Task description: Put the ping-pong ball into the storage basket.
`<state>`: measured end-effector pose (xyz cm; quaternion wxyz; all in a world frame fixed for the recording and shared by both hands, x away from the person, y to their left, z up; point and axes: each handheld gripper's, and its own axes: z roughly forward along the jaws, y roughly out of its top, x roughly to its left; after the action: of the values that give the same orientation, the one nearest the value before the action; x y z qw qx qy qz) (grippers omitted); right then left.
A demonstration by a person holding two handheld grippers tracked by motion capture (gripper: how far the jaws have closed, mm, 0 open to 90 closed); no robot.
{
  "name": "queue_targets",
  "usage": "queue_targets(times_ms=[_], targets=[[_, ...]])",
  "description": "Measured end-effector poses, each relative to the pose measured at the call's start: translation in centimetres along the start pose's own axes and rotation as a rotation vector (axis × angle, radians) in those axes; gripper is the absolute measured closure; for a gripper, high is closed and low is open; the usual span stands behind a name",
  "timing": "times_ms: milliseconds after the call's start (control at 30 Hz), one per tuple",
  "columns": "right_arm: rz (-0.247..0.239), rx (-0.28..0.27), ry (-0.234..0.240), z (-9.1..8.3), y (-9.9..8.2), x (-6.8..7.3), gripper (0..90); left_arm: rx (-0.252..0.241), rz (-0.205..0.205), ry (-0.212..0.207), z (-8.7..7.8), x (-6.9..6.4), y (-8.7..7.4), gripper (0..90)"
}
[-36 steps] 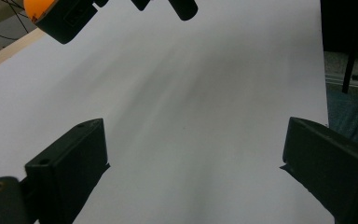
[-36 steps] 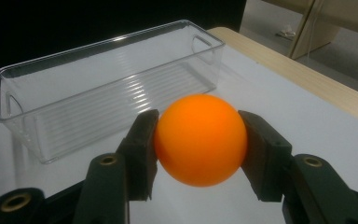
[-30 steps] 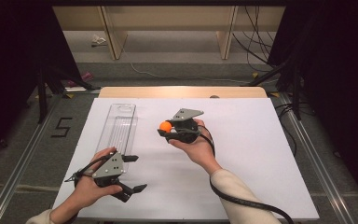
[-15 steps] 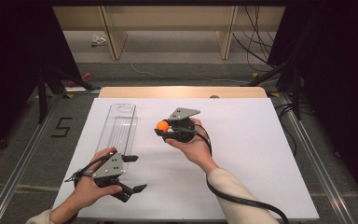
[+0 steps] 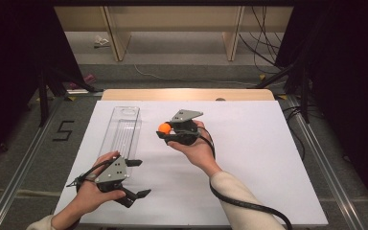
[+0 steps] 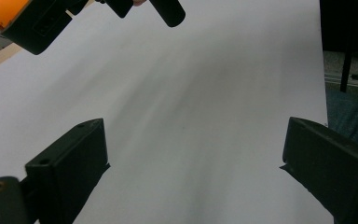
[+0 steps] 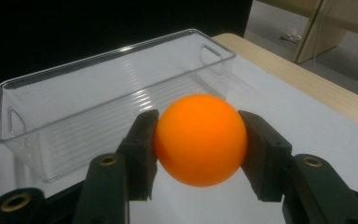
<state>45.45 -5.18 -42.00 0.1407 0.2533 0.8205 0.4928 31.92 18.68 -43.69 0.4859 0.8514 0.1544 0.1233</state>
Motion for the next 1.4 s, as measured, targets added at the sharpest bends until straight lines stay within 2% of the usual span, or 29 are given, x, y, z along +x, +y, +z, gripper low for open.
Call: queue_targets(times_ms=[1400], targets=[[0.001,-0.007,0.014,2.0,1.5,0.6,51.5,0.007,0.008,-0.002,0.0,0.0,0.0,6.3]])
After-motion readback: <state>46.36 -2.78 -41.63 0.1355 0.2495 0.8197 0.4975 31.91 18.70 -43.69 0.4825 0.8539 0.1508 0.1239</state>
